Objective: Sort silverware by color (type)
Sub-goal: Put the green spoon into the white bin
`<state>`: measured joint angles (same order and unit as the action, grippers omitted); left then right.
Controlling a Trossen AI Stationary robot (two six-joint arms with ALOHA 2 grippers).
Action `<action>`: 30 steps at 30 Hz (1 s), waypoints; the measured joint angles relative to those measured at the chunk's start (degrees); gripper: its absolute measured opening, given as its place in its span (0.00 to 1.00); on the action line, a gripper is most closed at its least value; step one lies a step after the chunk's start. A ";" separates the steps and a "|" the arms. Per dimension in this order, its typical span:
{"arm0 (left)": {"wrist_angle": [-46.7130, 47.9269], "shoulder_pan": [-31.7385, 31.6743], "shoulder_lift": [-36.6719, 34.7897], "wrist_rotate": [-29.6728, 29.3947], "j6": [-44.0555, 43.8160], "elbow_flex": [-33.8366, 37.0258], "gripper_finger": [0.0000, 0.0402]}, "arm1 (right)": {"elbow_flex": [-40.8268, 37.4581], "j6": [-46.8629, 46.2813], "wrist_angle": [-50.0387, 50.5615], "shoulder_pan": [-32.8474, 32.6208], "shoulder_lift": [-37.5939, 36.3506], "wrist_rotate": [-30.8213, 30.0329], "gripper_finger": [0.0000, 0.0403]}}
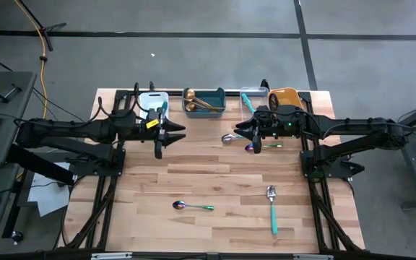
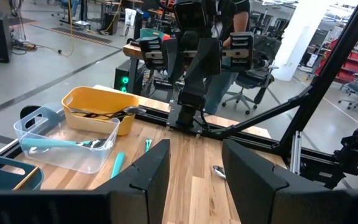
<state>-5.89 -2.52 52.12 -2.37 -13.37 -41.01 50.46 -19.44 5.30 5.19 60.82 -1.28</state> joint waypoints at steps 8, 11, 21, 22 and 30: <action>0.01 0.00 0.21 -0.01 -0.47 -0.05 0.35 | 0.00 0.00 0.00 0.02 0.00 0.00 0.25; 1.98 0.00 2.28 -0.03 -3.42 -1.46 0.34 | 0.02 0.00 0.00 0.02 0.00 0.00 0.25; 35.70 10.47 23.33 2.25 7.82 -18.75 0.34 | 0.00 0.31 0.02 0.02 0.00 -0.02 0.25; 37.03 11.91 25.43 2.19 8.61 -19.54 0.33 | 0.00 0.35 0.02 0.00 0.00 -0.02 0.25; 37.21 22.07 38.06 3.60 6.21 -20.31 0.33 | 0.00 0.44 0.14 0.00 0.00 -0.02 0.25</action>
<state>31.32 19.54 90.18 1.24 -7.16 -61.32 50.46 -19.00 5.44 5.19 60.82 -1.30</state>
